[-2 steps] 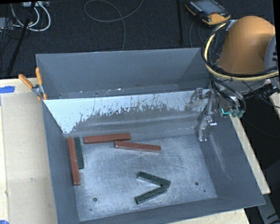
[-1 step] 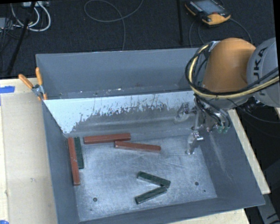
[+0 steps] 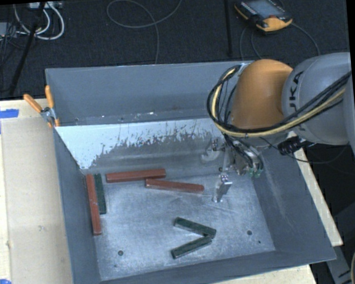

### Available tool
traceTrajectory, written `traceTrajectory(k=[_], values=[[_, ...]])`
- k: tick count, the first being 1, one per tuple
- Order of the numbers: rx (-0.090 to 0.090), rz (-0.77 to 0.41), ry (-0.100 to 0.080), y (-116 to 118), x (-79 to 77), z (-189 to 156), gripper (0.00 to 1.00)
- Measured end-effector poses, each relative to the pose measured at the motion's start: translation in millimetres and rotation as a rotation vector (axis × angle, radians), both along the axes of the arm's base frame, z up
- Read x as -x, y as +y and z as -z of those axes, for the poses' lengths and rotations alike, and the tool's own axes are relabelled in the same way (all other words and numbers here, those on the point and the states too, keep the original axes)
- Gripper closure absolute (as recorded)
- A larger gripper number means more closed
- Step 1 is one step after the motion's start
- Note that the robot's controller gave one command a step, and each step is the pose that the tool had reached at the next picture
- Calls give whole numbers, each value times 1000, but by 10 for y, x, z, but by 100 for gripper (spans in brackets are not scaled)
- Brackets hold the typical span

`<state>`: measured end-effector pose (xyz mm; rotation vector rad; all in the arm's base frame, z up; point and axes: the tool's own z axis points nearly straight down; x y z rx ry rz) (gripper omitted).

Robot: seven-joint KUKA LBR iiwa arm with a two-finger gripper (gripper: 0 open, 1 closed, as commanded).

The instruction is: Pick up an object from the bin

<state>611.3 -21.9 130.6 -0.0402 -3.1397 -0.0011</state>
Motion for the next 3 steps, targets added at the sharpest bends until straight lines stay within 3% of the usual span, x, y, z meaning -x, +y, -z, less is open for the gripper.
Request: traceTrajectory(k=[1, 2, 3], values=[[-3, -49, -6, -39, 19, 397, 0], [-1, 91, -26, 482, -8, 526, 100], [-1, 91, -26, 482, -8, 526, 100]])
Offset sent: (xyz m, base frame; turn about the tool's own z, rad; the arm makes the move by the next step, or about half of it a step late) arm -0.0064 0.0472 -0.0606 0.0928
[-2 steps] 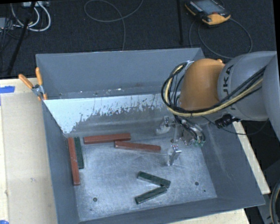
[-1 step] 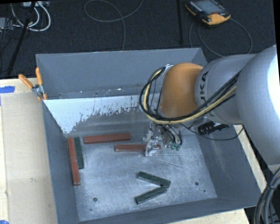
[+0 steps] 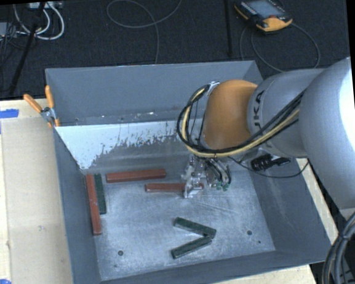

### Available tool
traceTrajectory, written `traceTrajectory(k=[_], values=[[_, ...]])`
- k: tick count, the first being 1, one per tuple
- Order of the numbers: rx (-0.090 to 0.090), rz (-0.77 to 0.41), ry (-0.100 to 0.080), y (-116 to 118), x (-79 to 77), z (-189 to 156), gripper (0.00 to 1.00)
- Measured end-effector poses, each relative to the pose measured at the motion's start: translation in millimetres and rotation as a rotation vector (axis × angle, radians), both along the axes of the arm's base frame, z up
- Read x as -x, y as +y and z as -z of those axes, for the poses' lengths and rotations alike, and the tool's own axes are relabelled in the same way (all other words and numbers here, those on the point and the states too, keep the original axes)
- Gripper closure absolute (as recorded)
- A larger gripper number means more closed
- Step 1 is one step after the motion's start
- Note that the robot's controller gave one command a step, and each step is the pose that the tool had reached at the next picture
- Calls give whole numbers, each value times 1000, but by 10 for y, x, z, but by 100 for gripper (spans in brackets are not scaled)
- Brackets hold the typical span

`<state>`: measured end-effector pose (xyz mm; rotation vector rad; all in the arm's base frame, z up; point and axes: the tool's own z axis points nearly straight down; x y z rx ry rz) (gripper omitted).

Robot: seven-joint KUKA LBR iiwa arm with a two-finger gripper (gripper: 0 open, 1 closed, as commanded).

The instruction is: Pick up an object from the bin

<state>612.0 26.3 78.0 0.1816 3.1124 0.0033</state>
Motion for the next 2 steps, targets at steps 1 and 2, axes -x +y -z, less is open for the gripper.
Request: traceTrajectory(k=[1, 2], values=[[7, -52, -2, 137, 72, -3, 100], [4, -225, 16, 105, 220, -1705, 100]])
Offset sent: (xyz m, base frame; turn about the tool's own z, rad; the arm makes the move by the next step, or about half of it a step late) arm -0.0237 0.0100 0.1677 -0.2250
